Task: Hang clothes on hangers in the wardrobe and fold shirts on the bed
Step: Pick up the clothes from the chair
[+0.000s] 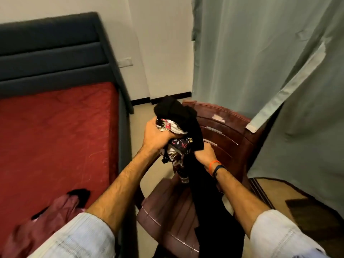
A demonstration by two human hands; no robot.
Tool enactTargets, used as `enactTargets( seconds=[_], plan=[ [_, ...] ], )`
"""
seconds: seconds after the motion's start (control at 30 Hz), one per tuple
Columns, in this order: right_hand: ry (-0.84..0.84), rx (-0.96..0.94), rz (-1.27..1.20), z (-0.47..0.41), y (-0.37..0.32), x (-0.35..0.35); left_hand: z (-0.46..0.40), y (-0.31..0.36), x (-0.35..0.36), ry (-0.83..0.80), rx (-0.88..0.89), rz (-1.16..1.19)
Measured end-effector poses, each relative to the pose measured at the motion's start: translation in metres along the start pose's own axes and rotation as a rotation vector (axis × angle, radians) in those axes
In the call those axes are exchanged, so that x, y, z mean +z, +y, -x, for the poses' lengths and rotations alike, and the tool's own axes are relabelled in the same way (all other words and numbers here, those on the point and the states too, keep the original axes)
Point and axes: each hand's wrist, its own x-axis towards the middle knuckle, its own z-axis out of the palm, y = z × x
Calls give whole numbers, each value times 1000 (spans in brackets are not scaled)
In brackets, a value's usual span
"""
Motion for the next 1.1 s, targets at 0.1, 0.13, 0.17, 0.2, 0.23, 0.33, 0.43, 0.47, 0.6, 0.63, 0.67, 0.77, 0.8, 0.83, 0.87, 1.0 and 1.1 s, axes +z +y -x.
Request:
enactTargets(
  seconds=[0.1, 0.13, 0.17, 0.2, 0.23, 0.33, 0.43, 0.47, 0.6, 0.63, 0.67, 0.77, 0.8, 0.83, 0.87, 1.0, 1.1],
  plan=[
    [-4, -6, -513, 20, -21, 11, 39, -12, -21, 123, -94, 157],
    [-64, -10, -673, 31, -29, 16, 57, -18, -31, 188, -138, 188],
    [-117, -3, -799, 44, -38, 22, 76, -25, -42, 238, -178, 195],
    [-174, 25, -889, 57, -48, 27, 92, -33, -53, 278, -205, 186],
    [-220, 58, -944, 71, -58, 34, 107, -40, -63, 313, -226, 182],
    [-366, 108, -1022, 106, -82, 59, 143, -50, -89, 451, -272, 235],
    [-497, 127, -975, 145, -103, 92, 173, -48, -123, 606, -295, 339],
    [-528, 123, -961, 153, -106, 103, 180, -46, -133, 635, -288, 363],
    [-709, 108, -934, 199, -132, 159, 212, -48, -191, 807, -272, 481],
    [-745, 100, -923, 210, -139, 172, 218, -52, -207, 853, -276, 508],
    [-787, 96, -901, 224, -147, 188, 227, -53, -225, 910, -280, 524],
    [-899, 83, -876, 261, -172, 240, 244, -69, -287, 1060, -263, 550],
    [-921, 72, -866, 272, -180, 255, 250, -69, -304, 1084, -256, 552],
    [-946, 65, -861, 284, -190, 272, 255, -69, -324, 1109, -243, 557],
    [-966, 60, -858, 295, -201, 287, 261, -59, -338, 1136, -218, 552],
    [-1043, 14, -927, 334, -250, 340, 267, -30, -402, 1179, -115, 572],
    [-1091, -40, -989, 355, -280, 372, 263, -26, -448, 1217, -38, 571]
  ],
)
